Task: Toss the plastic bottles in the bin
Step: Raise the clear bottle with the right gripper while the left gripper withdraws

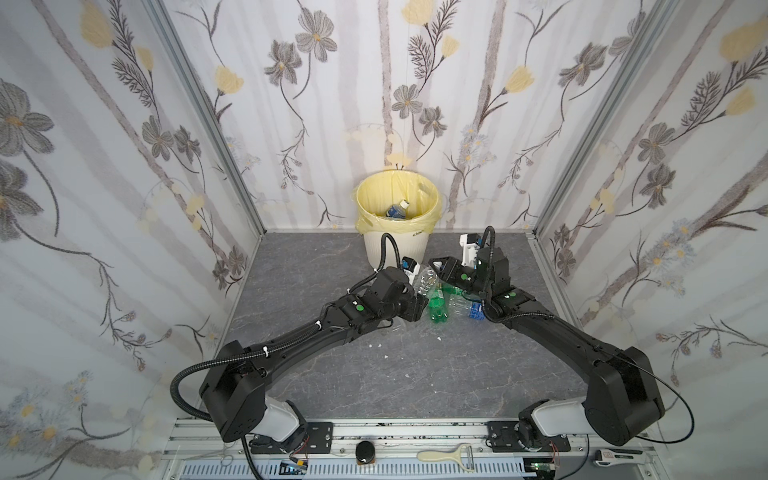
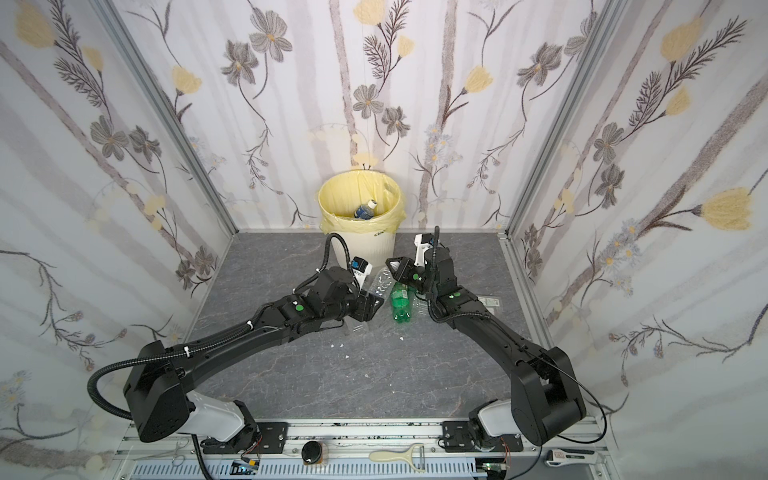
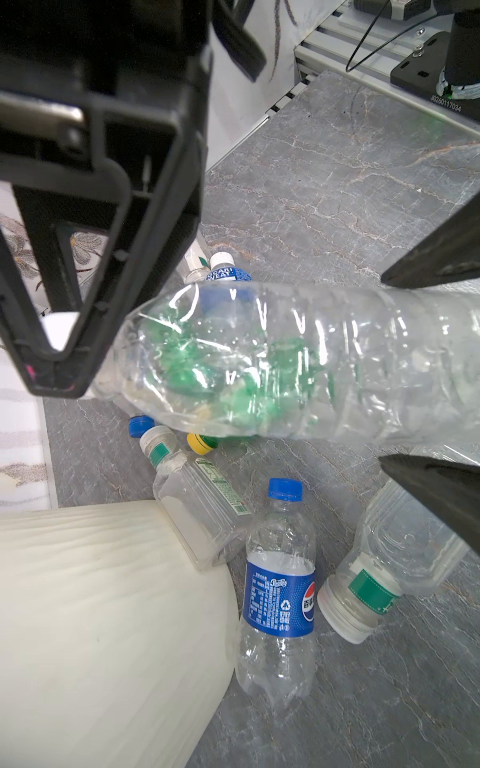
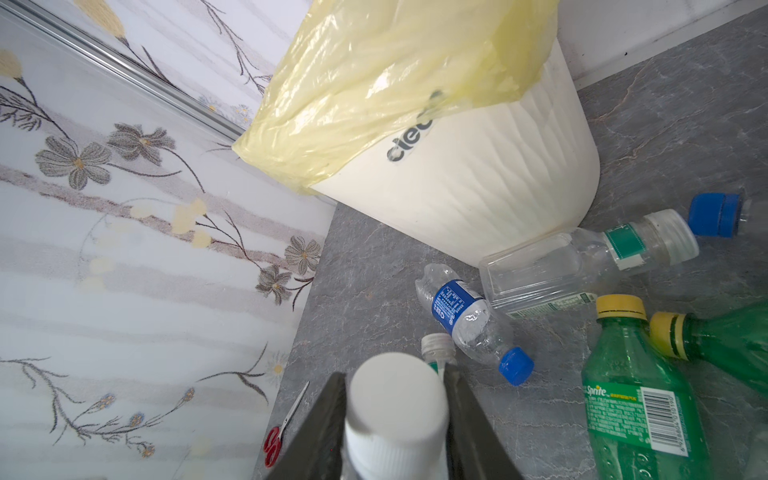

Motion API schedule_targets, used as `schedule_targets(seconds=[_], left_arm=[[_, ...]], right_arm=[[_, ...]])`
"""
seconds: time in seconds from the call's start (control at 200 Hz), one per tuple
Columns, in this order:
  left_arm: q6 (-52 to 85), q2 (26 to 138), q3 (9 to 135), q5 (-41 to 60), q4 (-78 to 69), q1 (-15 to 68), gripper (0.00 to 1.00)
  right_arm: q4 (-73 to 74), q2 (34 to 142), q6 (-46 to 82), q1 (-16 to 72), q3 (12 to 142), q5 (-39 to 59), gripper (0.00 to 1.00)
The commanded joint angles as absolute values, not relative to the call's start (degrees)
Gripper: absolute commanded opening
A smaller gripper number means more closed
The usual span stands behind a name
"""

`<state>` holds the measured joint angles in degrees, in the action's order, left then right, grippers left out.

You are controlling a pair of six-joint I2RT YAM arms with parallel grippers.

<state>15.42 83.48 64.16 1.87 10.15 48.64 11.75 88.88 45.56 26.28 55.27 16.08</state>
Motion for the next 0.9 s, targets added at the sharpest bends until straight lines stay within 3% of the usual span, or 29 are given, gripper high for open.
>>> schedule_targets(seconds=[0.0,0.155,0.375,0.674,0.899], left_arm=[[15.16,82.81,64.03,-0.27,8.53,48.59,0.7],[14.42,81.85,64.33,-1.94,8.61,48.61,0.77],[12.72,79.7,66.23,-5.23,8.7,48.53,1.0],[11.26,76.89,71.09,-12.46,8.64,48.54,1.0],[9.16,75.68,73.74,-15.22,8.64,48.4,1.0]], right_arm=[[13.97,88.33,46.05,26.11,55.2,15.76,0.22],[13.88,88.59,45.81,25.52,56.69,15.99,0.21],[10.52,89.89,42.81,23.33,64.35,14.48,0.21],[7.26,90.99,39.37,18.23,79.81,11.0,0.21],[8.66,88.82,35.88,14.45,90.12,1.84,0.21]])
